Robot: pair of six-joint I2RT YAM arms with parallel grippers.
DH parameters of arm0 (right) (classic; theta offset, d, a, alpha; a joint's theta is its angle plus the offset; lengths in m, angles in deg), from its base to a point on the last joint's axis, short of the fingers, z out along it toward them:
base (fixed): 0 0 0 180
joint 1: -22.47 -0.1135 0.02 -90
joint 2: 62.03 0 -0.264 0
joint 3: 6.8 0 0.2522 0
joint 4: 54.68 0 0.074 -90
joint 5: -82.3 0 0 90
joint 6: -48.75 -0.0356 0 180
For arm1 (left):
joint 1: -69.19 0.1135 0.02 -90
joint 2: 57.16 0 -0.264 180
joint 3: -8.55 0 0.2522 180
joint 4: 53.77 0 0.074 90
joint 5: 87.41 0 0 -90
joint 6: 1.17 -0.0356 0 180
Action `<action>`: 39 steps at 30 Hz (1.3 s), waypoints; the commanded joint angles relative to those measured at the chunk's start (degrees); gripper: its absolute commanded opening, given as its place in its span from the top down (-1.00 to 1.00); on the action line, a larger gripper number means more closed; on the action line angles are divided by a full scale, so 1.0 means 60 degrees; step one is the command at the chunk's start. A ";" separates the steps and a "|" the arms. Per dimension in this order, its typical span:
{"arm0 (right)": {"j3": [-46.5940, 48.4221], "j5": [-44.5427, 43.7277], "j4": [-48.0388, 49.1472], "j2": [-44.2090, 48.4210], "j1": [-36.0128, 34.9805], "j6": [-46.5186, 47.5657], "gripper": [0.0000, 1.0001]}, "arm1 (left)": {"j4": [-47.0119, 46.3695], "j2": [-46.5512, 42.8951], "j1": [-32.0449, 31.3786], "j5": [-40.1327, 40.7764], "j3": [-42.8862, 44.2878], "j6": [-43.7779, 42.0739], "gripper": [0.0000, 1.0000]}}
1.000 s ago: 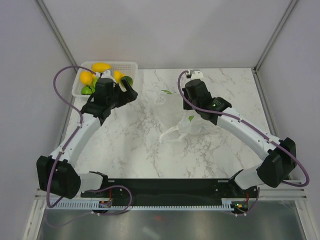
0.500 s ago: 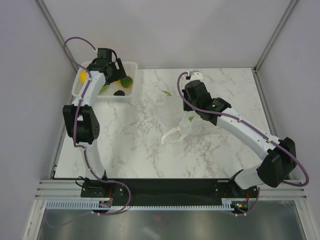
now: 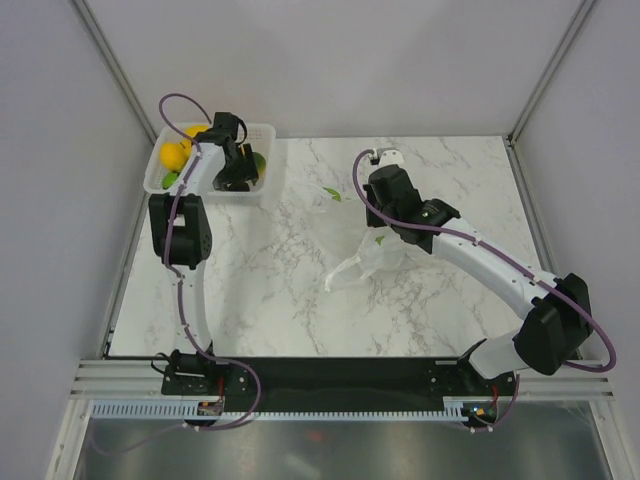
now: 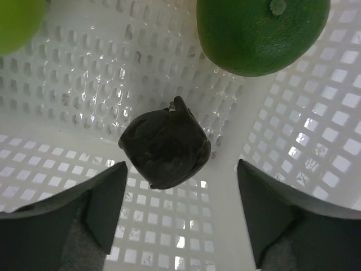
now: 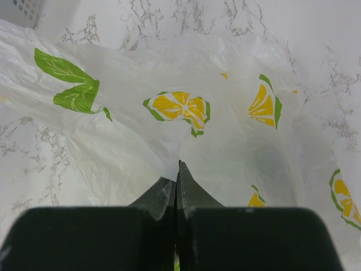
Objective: Place the fake fruits into the plastic bag and tie a complex knot
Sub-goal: Pick up the fake fruit from the bin, then place the fake fruit in the plastic bag.
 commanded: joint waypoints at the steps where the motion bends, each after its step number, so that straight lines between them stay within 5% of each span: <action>1: -0.0070 0.0041 0.0315 0.0163 0.0024 0.0005 1.00 | 0.0203 0.0420 0.0089 -0.0181 0.0387 -0.0264 -0.56; 4: -0.0100 0.0012 0.0316 0.0177 0.0024 -0.0009 1.00 | 0.0217 0.0582 0.0221 -0.0781 0.0548 -0.0205 -0.13; 12: -0.0085 -0.0003 0.0316 0.0236 0.0038 -0.0038 1.00 | -0.0162 -0.0485 0.0294 -0.1340 0.0286 0.0014 0.21; 28: 0.0222 0.0085 0.0272 0.0236 0.0024 0.0166 1.00 | -0.5591 -0.7882 -0.0349 -0.2920 -0.7250 0.2034 0.20; 32: 0.0456 0.0216 0.0228 0.0265 0.0009 0.0225 1.00 | -0.7277 -0.9405 -0.1342 -0.3728 -0.9380 0.3089 0.21; 39: 0.0545 0.0319 0.0184 0.0353 0.0024 0.0225 1.00 | -0.8131 -1.0945 -0.3937 -0.2235 -1.1386 0.3603 0.22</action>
